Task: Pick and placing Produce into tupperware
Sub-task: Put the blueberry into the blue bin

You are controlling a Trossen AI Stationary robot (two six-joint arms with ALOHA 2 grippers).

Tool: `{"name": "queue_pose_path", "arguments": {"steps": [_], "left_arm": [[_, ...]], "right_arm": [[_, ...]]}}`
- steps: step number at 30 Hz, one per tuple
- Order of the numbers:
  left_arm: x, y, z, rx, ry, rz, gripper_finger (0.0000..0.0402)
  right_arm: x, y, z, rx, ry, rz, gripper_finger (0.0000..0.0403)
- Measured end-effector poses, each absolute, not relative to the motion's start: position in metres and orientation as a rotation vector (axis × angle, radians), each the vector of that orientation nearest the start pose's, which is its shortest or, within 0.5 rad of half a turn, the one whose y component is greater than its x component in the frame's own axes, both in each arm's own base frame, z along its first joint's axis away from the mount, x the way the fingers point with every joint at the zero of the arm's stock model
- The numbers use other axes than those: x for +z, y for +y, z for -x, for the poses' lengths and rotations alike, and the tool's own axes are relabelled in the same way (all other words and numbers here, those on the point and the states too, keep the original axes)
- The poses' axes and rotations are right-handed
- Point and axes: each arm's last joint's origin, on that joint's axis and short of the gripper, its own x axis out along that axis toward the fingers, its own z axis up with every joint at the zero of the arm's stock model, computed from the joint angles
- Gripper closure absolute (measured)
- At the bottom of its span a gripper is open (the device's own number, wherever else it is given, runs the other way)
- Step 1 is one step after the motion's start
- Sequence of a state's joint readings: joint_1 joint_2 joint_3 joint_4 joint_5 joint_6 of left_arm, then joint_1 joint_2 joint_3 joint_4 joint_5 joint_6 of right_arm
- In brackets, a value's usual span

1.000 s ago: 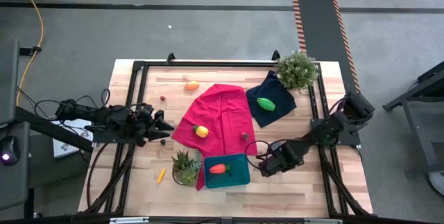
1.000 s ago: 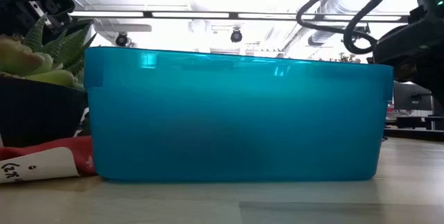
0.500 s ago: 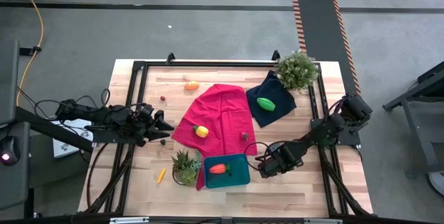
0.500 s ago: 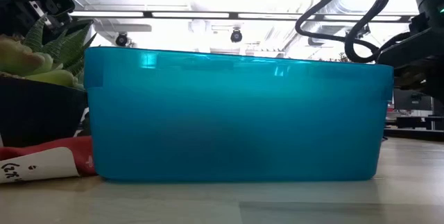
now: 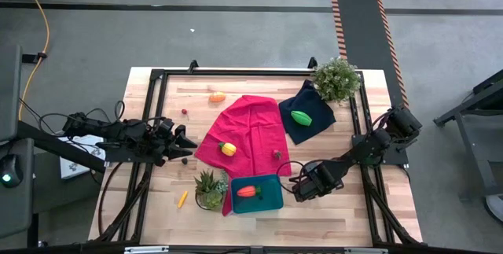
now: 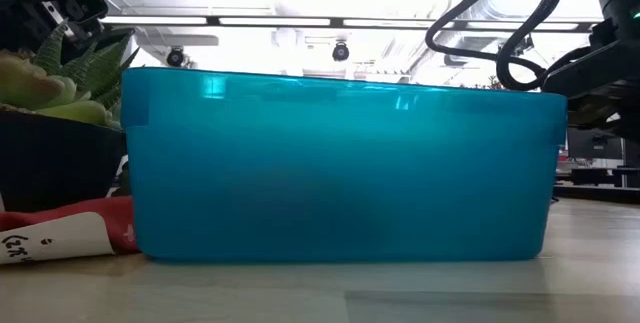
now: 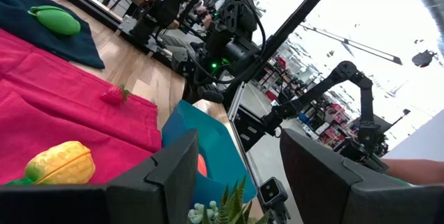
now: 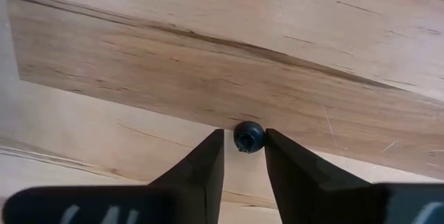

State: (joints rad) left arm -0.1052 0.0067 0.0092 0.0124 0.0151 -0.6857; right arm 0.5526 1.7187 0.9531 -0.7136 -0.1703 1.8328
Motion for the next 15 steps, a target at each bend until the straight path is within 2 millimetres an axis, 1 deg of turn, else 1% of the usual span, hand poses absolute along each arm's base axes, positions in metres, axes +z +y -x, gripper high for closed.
{"name": "queue_pose_path", "arguments": {"steps": [8,15], "left_arm": [[0.1673,-0.0107,-0.0970,-0.121,0.027,0.686,0.0208],[0.1673,-0.0107,-0.0970,-0.121,0.027,0.686,0.0208]], "right_arm": [[0.1422,0.1543,-0.2408,-0.876,1.462,-1.128,0.0340],[0.1423,0.1545,-0.2410,-0.873,1.463,-1.130,0.0353]]}}
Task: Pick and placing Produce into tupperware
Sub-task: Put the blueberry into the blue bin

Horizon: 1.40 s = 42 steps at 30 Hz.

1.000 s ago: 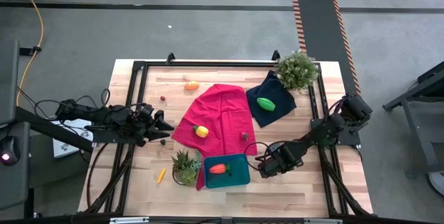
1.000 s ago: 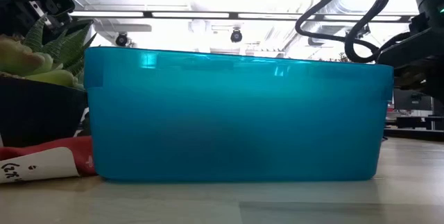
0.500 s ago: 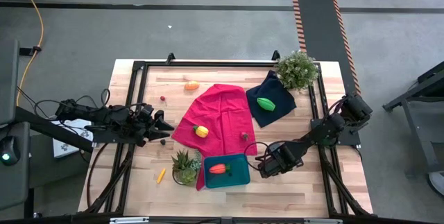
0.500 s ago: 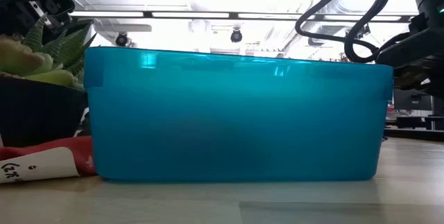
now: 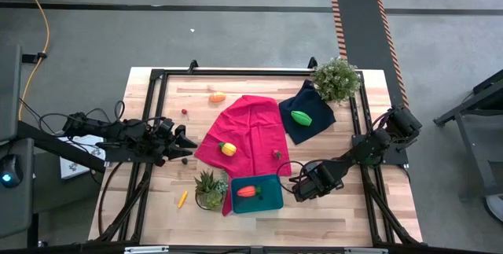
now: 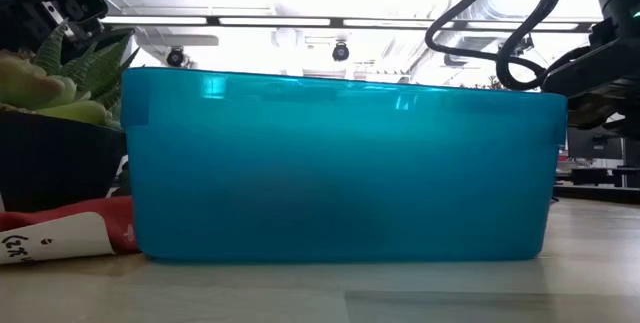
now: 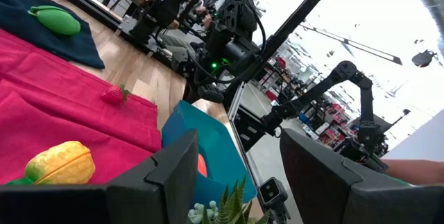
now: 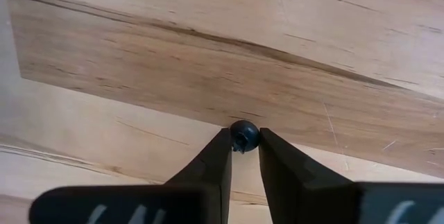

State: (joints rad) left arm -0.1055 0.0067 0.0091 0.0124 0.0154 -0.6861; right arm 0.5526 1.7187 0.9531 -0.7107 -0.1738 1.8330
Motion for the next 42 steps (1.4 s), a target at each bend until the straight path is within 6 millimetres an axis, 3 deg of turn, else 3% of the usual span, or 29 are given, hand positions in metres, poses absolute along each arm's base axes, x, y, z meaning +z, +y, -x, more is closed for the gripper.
{"name": "queue_pose_path", "arguments": {"steps": [9,31,42], "left_arm": [[0.167,-0.011,-0.097,-0.121,0.027,0.686,0.0208],[0.167,-0.011,-0.097,-0.121,0.027,0.686,0.0208],[0.167,-0.011,-0.097,-0.121,0.027,0.686,0.0208]], "right_arm": [[0.153,0.157,-0.248,-0.821,1.444,-1.108,0.0354],[0.237,0.171,-0.291,-0.622,1.135,-0.995,0.0355],[0.260,0.155,-0.321,-0.453,0.985,-0.989,0.0355]]}}
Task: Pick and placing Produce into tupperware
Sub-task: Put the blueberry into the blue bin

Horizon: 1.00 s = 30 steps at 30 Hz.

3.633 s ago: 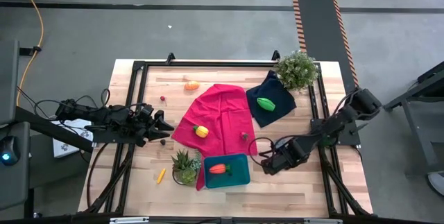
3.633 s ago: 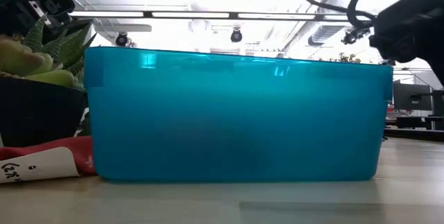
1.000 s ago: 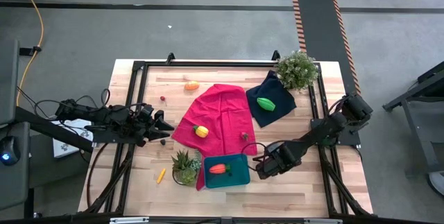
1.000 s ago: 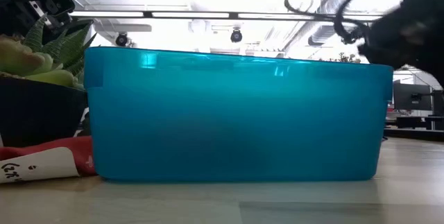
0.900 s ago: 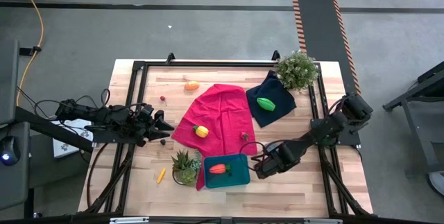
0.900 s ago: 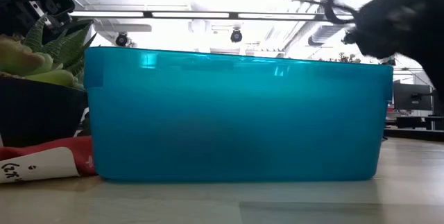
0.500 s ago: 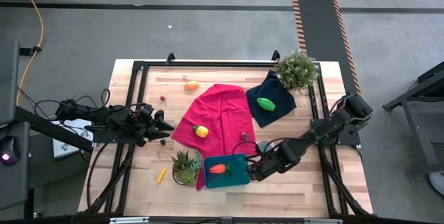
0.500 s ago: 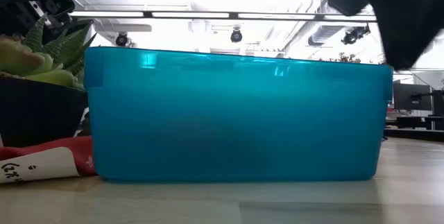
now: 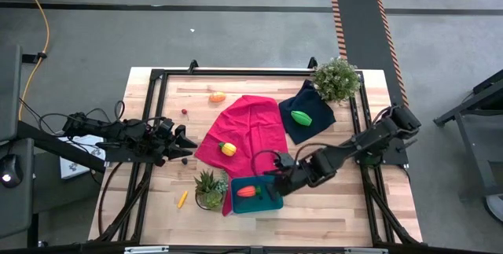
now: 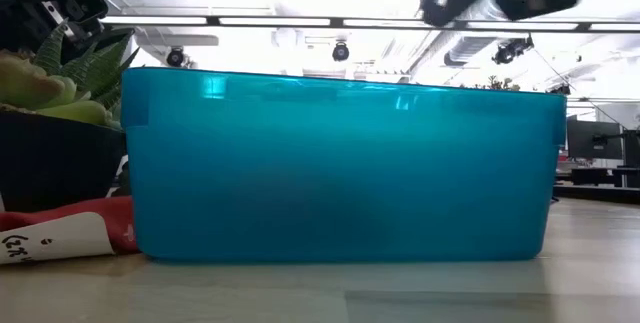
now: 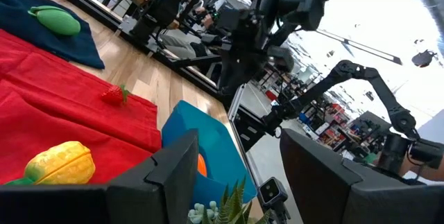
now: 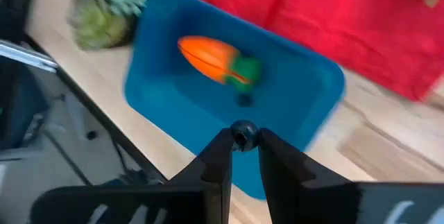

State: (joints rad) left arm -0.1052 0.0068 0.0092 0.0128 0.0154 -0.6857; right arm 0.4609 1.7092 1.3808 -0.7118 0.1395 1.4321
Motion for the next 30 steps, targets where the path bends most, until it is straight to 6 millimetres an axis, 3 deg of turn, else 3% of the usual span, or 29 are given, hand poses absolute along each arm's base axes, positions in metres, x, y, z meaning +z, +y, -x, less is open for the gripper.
{"name": "queue_pose_path", "arguments": {"steps": [7,18,30], "left_arm": [[0.167,-0.011,-0.097,-0.121,0.027,0.686,0.0208],[0.167,-0.011,-0.097,-0.122,0.027,0.689,0.0208],[0.167,-0.011,-0.097,-0.120,0.031,0.687,0.0208]], "right_arm": [[0.262,0.140,-0.332,-0.422,0.946,-0.962,0.0355],[0.259,0.143,-0.341,-0.367,0.945,-0.976,0.0355],[0.259,0.157,-0.384,-0.450,1.221,-0.713,0.0355]]}}
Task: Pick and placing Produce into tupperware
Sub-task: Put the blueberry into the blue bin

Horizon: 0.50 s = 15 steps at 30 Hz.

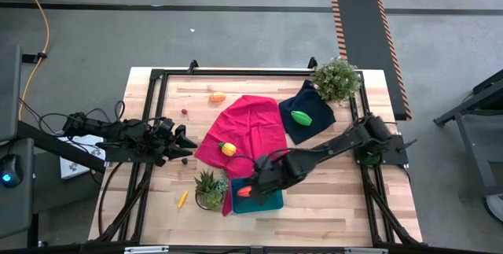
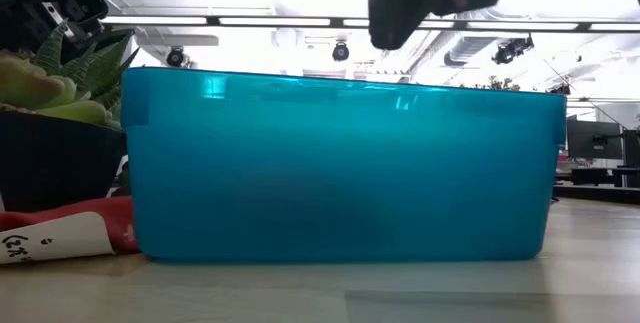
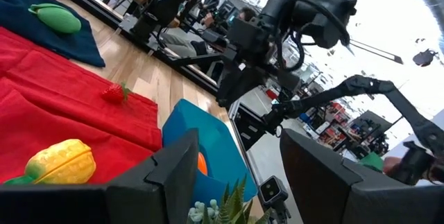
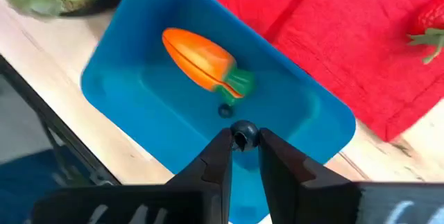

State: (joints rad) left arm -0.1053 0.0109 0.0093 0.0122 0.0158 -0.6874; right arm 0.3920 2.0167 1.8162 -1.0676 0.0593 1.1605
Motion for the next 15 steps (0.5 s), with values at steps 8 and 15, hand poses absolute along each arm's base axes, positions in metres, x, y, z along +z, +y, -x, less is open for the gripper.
{"name": "queue_pose_path", "arguments": {"steps": [8,15], "left_arm": [[0.167,-0.011,-0.097,-0.120,0.032,0.688,0.0208],[0.167,-0.011,-0.097,-0.123,0.033,0.688,0.0208]], "right_arm": [[0.249,0.165,-0.411,-0.404,1.274,-0.667,0.0355],[0.225,0.169,-0.418,-0.399,1.354,-0.682,0.0355]]}}
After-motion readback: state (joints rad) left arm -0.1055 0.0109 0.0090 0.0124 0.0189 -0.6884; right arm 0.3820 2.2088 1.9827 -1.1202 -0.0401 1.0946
